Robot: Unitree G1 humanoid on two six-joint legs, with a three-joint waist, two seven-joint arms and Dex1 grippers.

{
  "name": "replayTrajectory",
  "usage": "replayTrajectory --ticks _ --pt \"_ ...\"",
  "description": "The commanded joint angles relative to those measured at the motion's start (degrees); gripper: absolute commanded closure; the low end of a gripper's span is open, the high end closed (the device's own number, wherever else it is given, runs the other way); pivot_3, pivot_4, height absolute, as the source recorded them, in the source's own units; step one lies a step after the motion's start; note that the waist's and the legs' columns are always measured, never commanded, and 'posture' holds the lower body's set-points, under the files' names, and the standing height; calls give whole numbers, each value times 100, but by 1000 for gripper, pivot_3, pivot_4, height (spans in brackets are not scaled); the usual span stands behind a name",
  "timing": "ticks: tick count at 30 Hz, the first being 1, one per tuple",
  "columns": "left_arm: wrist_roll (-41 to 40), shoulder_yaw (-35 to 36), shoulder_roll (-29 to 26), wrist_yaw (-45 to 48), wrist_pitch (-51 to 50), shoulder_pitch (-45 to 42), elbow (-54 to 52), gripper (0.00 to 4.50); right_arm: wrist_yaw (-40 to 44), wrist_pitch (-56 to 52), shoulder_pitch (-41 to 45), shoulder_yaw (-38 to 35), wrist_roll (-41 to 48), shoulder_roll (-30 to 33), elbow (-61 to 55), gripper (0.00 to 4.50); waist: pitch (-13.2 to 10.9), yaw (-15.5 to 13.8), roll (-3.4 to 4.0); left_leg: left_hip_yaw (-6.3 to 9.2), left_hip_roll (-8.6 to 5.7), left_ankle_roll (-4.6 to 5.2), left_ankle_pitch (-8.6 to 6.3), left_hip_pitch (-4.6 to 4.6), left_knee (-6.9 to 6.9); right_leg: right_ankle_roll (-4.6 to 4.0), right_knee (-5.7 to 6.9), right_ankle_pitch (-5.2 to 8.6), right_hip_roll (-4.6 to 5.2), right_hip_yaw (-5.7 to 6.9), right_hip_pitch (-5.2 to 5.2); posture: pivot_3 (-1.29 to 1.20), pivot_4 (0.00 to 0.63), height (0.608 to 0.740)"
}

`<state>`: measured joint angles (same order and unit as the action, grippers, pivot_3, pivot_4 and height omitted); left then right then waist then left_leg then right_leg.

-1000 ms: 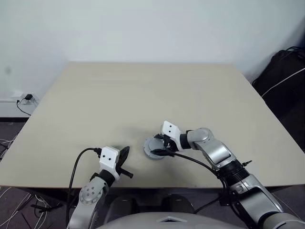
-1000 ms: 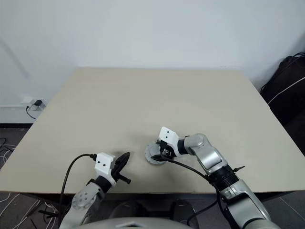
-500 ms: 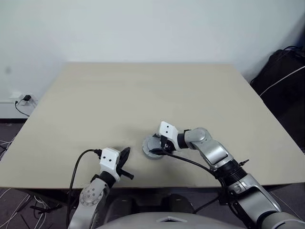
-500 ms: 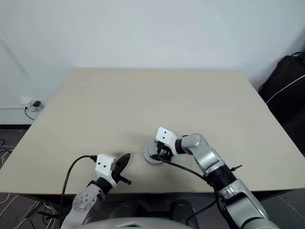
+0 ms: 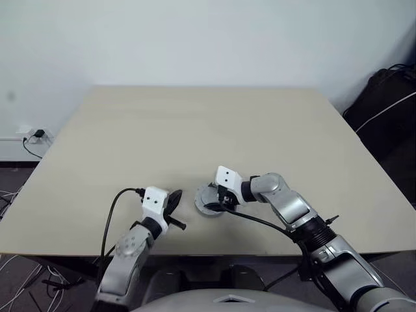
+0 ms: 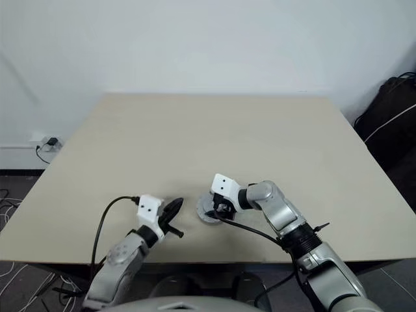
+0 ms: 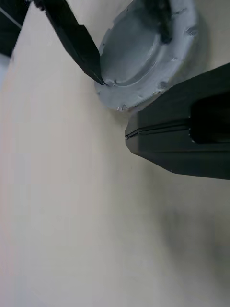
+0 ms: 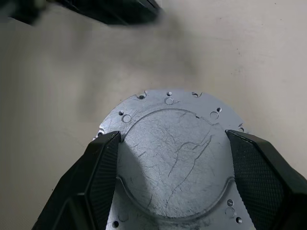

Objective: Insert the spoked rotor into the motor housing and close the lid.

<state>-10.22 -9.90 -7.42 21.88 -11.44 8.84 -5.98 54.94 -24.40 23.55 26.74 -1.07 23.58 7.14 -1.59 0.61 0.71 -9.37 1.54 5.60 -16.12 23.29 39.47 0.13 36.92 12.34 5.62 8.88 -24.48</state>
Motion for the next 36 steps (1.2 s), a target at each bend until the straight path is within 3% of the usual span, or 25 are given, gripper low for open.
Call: replayTrajectory --ticks 1,7,17,28,36 --pt "-366 -64 114 327 -494 -448 115 4500 -49 -51 24 62 -111 -18 67 1326 3 5 -3 -1 0 0 0 0 0 1 0 -1 0 -1 1 0 0 740" --pt "-956 -11 312 541 -1535 -1008 181 4500 -97 -54 -13 38 -143 -44 42 1326 8 16 -8 -1 2 -5 3 -2 4 1 5 -2 -5 -2 2 0 0 740" --pt "-941 -60 457 4 -2565 -927 -11 4500 -192 -108 -126 6 -128 -39 -71 1326 23 16 -13 1 2 -7 5 -21 4 0 5 -2 -4 -7 21 0 0 740" --pt "-838 -133 420 -189 -2822 -833 -121 4500 -221 -179 -148 29 -127 -36 -84 1326 51 10 -5 1 2 -7 4 -27 3 -1 4 -2 -1 -11 24 0 0 740" --pt "-903 -45 485 -286 -2783 -685 -260 4500 -81 -280 -571 -302 105 427 -390 1326 57 -55 4 2 -5 0 -1 -27 -3 -1 -3 -1 9 -11 26 0 0 740"
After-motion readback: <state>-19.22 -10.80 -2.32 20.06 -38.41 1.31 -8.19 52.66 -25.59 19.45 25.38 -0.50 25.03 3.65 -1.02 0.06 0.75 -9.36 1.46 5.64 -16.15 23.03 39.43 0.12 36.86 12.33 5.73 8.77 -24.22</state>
